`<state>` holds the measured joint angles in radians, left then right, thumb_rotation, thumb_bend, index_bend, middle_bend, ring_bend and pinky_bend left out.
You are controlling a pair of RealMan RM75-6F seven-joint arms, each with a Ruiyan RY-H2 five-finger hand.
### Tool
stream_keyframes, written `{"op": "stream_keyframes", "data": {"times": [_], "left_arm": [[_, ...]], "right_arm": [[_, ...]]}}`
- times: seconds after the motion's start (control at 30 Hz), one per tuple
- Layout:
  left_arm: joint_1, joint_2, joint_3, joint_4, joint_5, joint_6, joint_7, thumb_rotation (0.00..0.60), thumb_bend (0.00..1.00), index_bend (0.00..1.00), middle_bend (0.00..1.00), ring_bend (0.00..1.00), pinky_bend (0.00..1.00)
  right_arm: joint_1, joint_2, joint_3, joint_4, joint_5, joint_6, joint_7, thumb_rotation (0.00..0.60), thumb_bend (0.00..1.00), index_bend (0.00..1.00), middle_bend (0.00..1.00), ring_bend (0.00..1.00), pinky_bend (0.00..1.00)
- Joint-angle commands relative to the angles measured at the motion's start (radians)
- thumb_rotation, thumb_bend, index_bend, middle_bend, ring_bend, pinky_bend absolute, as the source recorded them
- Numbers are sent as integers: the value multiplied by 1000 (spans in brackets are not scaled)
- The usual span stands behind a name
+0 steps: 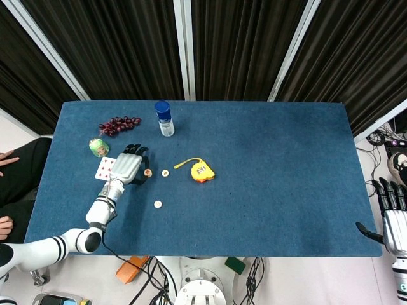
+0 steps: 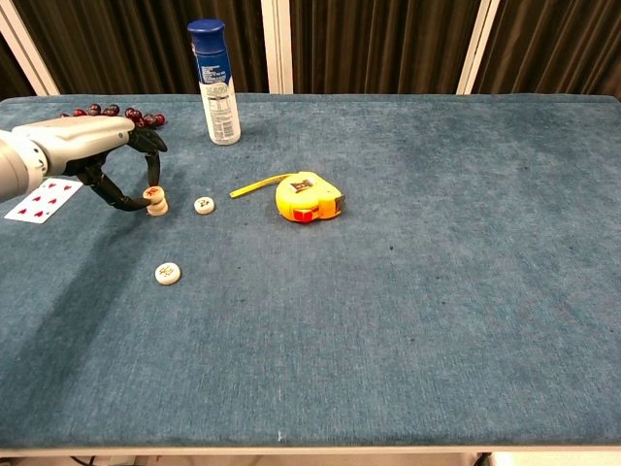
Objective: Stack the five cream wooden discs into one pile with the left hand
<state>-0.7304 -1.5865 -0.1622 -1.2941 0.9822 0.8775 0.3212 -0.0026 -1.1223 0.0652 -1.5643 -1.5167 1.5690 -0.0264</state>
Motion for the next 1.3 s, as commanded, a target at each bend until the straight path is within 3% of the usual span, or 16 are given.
{"op": "stream_keyframes", "data": {"times": [0.03, 0.57, 0.87, 1.3], "left_arm": [[0, 0, 0, 0, -1, 0, 1, 600, 334, 477, 108, 0, 0], [0, 3, 3, -11, -2, 2, 2, 600, 317, 402, 83, 0, 0], [-12, -7, -3, -87, 69, 40, -6, 600, 304, 382, 75, 0, 0], [-84, -127, -38, 24, -45, 6, 104, 600, 287, 394, 75, 0, 0]], "right_arm": [[0, 1, 0, -1, 1, -1, 0, 600, 205, 2, 87, 0, 14], [0, 1, 2, -3, 1, 2, -2, 600, 205, 2, 87, 0, 14], [1, -4, 1, 0, -6, 5, -5, 600, 205, 2, 87, 0, 14], [-2, -12, 2, 32, 7, -1, 27, 600, 205, 2, 87, 0, 14]]}}
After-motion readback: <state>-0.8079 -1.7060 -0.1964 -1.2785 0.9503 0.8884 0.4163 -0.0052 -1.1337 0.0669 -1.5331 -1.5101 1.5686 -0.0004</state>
